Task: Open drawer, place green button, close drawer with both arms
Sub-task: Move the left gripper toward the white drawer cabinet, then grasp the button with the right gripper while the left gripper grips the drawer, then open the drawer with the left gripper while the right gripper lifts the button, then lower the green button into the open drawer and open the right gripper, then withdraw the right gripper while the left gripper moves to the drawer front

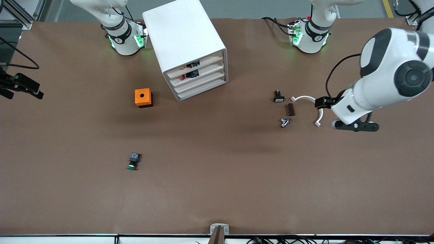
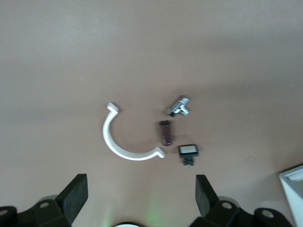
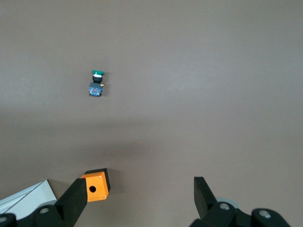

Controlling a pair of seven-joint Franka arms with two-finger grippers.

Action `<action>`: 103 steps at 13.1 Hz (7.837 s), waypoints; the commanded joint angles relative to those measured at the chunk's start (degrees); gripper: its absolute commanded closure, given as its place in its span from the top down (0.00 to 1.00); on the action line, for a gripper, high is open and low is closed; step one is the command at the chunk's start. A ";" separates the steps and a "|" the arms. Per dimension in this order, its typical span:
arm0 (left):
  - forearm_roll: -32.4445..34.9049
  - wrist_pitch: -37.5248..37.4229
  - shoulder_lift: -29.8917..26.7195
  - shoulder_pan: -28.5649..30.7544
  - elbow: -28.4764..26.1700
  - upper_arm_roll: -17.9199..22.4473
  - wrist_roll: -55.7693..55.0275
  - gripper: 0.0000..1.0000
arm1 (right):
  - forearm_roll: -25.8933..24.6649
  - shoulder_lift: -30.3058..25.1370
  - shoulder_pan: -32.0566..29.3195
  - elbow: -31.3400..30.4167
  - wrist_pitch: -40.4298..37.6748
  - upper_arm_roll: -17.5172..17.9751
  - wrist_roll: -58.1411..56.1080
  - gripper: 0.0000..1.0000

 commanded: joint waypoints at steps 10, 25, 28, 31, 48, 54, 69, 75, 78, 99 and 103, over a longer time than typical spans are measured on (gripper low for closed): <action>-13.05 1.75 25.21 -14.28 11.65 -0.12 -54.79 1.00 | -0.97 19.06 3.24 -0.26 14.64 14.40 28.52 1.00; -55.07 12.13 39.82 -19.91 11.56 -0.03 -103.22 0.98 | -8.45 43.07 3.16 -1.58 40.94 13.78 31.88 1.00; -55.87 11.34 39.73 -22.01 11.56 -0.20 -113.86 0.95 | -9.32 44.13 2.81 -1.49 41.55 13.61 31.88 0.96; -56.14 5.04 40.08 -24.74 11.65 -0.20 -119.16 0.93 | -9.24 44.22 2.37 -1.06 40.85 13.69 31.35 0.58; -56.14 1.32 43.95 -29.76 11.91 0.50 -118.73 0.01 | 2.62 32.28 5.43 12.04 6.24 14.66 42.92 0.04; -55.70 1.32 44.03 -23.26 14.63 2.87 -108.81 0.01 | 2.80 27.87 5.53 10.99 -1.95 23.34 68.03 0.04; -55.88 1.32 43.69 -20.98 15.87 8.85 -93.77 0.99 | -4.30 24.96 17.38 -13.00 30.28 34.17 120.44 0.05; -53.43 -1.92 39.29 -13.69 16.40 9.20 -93.59 0.99 | -14.59 31.90 19.94 -12.04 37.68 34.08 132.68 0.10; -43.69 -6.57 37.98 -9.56 17.80 8.50 -93.59 0.99 | -17.06 34.55 19.94 -8.27 37.78 33.91 136.29 0.32; -14.48 14.05 26.36 -23.33 18.59 7.53 -51.23 0.99 | -4.95 22.53 3.41 14.33 4.64 18.92 44.87 1.00; -14.04 21.78 30.41 -27.90 17.46 7.53 -51.05 0.99 | 0.42 15.94 9.22 11.88 2.44 2.20 22.35 1.00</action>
